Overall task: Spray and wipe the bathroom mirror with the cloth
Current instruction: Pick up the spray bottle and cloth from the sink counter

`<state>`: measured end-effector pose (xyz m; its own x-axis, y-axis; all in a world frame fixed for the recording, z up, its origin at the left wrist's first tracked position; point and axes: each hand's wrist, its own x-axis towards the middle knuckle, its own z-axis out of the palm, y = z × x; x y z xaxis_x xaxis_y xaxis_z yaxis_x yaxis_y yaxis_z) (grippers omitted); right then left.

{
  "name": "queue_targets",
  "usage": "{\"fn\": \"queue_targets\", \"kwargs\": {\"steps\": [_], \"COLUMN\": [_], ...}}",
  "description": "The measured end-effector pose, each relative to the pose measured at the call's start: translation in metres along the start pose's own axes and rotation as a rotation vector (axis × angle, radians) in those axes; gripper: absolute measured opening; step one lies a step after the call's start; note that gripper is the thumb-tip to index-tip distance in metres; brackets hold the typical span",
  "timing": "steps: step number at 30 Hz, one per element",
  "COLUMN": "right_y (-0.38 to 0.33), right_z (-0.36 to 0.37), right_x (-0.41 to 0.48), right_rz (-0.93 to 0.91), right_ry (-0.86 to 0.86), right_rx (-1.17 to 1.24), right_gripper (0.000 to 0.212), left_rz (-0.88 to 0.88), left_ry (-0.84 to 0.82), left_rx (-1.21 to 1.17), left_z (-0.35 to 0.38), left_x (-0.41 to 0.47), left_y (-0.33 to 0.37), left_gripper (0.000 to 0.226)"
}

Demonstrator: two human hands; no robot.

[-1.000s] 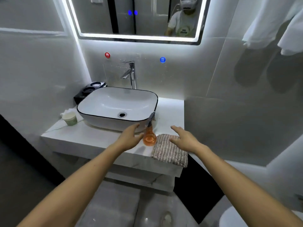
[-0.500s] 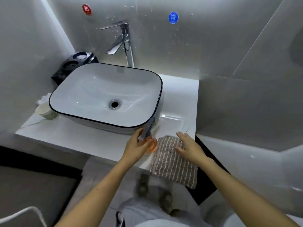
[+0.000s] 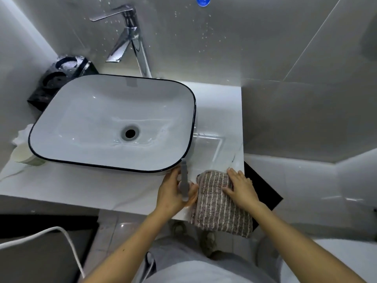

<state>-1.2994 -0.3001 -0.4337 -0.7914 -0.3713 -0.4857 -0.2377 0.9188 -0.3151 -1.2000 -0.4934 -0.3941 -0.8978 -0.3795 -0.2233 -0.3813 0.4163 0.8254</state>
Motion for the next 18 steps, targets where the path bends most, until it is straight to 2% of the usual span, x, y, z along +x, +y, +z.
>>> {"fn": "queue_targets", "kwargs": {"steps": [5, 9, 13, 18], "right_y": [0.002, 0.004, 0.004, 0.0], "right_z": [0.002, 0.006, 0.006, 0.002], "right_x": [0.0, 0.0, 0.001, 0.002], "right_rz": [-0.014, -0.018, -0.025, -0.005], "right_ry": [0.018, 0.024, 0.039, 0.081], "right_rx": [0.024, 0.035, 0.029, 0.019], "right_gripper": [0.066, 0.066, 0.067, 0.066], "left_rz": [0.055, 0.025, 0.028, 0.16], "left_ry": [0.022, 0.025, 0.099, 0.07], "left_rx": [-0.032, -0.115, -0.017, -0.136], "left_z": [0.003, 0.011, 0.013, 0.013], "left_x": [-0.004, -0.006, -0.009, -0.013], "left_y": [0.001, -0.007, -0.008, -0.006], "left_gripper": [0.04, 0.051, 0.068, 0.076]}}
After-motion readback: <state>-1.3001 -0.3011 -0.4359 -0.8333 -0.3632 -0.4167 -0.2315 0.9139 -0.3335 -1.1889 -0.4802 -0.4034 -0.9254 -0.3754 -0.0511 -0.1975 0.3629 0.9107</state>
